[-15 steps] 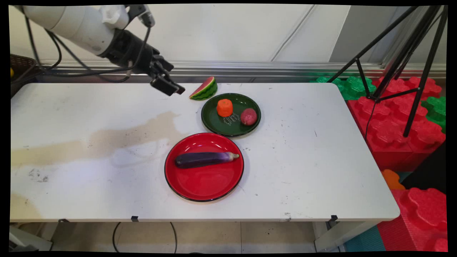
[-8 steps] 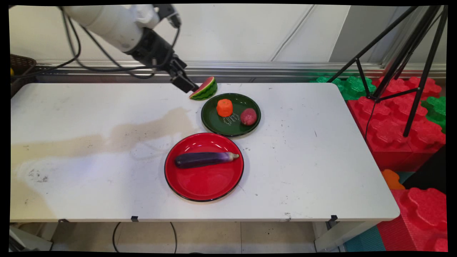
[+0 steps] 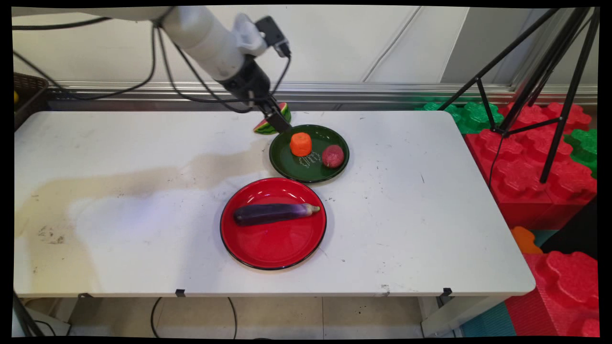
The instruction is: Pick up the mandarin from the green plate
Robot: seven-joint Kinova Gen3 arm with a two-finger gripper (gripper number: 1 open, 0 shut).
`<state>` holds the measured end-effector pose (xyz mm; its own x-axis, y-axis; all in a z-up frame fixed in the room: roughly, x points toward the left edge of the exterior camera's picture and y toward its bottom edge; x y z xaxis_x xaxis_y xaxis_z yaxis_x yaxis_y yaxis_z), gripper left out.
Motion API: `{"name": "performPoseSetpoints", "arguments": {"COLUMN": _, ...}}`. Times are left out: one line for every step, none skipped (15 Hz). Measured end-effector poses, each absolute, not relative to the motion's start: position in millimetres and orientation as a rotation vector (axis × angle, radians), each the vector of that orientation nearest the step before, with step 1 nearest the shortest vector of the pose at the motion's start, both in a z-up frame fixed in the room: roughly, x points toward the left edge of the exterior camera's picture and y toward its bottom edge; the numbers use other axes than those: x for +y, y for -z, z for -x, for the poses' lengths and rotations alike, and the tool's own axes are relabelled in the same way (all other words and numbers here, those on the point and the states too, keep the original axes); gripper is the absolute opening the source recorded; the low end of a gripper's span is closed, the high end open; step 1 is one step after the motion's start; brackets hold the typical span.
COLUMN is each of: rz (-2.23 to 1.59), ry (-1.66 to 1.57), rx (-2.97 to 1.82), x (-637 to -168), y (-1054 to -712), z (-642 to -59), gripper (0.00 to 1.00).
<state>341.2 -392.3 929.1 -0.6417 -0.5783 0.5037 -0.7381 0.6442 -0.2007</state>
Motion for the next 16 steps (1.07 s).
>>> {"name": "performPoseSetpoints", "arguments": {"rz": -1.038, "ry": -0.544, "rx": -2.483, "x": -401.9, "y": -921.6, "z": -336.5, "gripper": 1.00}}
{"name": "performPoseSetpoints", "arguments": {"rz": -1.035, "ry": -0.535, "rx": -2.495, "x": -411.8, "y": -914.0, "z": -332.1, "gripper": 1.00}}
{"name": "performPoseSetpoints", "arguments": {"rz": -1.034, "ry": -0.528, "rx": -2.505, "x": -419.9, "y": -907.5, "z": -329.2, "gripper": 1.00}}
{"name": "performPoseSetpoints", "arguments": {"rz": -1.033, "ry": -0.523, "rx": -2.512, "x": -425.3, "y": -903.1, "z": -327.6, "gripper": 1.00}}
{"name": "performPoseSetpoints", "arguments": {"rz": -1.032, "ry": -0.516, "rx": -2.522, "x": -433.2, "y": -896.7, "z": -325.4, "gripper": 1.00}}
{"name": "performPoseSetpoints", "arguments": {"rz": -1.030, "ry": -0.512, "rx": -2.529, "x": -438.4, "y": -892.5, "z": -324.3, "gripper": 1.00}}
{"name": "performPoseSetpoints", "arguments": {"rz": -1.028, "ry": -0.506, "rx": -2.539, "x": -446.1, "y": -886.2, "z": -322.9, "gripper": 1.00}}
{"name": "performPoseSetpoints", "arguments": {"rz": -1.025, "ry": -0.502, "rx": -2.545, "x": -451.2, "y": -882.0, "z": -322.2, "gripper": 1.00}}
{"name": "performPoseSetpoints", "arguments": {"rz": -1.021, "ry": -0.495, "rx": -2.556, "x": -458.2, "y": -876.0, "z": -321.3, "gripper": 1.00}}
{"name": "performPoseSetpoints", "arguments": {"rz": -1.014, "ry": -0.487, "rx": -2.570, "x": -465.9, "y": -869.1, "z": -320.8, "gripper": 1.00}}
{"name": "performPoseSetpoints", "arguments": {"rz": -1.007, "ry": -0.477, "rx": -2.585, "x": -472.8, "y": -862.3, "z": -320.6, "gripper": 1.00}}
{"name": "performPoseSetpoints", "arguments": {"rz": -1.000, "ry": -0.469, "rx": -2.596, "x": -478.3, "y": -856.9, "z": -320.4, "gripper": 1.00}}
{"name": "performPoseSetpoints", "arguments": {"rz": -0.993, "ry": -0.458, "rx": -2.609, "x": -483.9, "y": -850.8, "z": -320.5, "gripper": 1.00}}
{"name": "performPoseSetpoints", "arguments": {"rz": -0.986, "ry": -0.446, "rx": -2.621, "x": -488.5, "y": -844.7, "z": -320.7, "gripper": 1.00}}
{"name": "performPoseSetpoints", "arguments": {"rz": -0.979, "ry": -0.436, "rx": -2.630, "x": -492.3, "y": -839.8, "z": -320.6, "gripper": 1.00}}
{"name": "performPoseSetpoints", "arguments": {"rz": -0.975, "ry": -0.429, "rx": -2.636, "x": -494.4, "y": -836.8, "z": -320.5, "gripper": 1.00}}
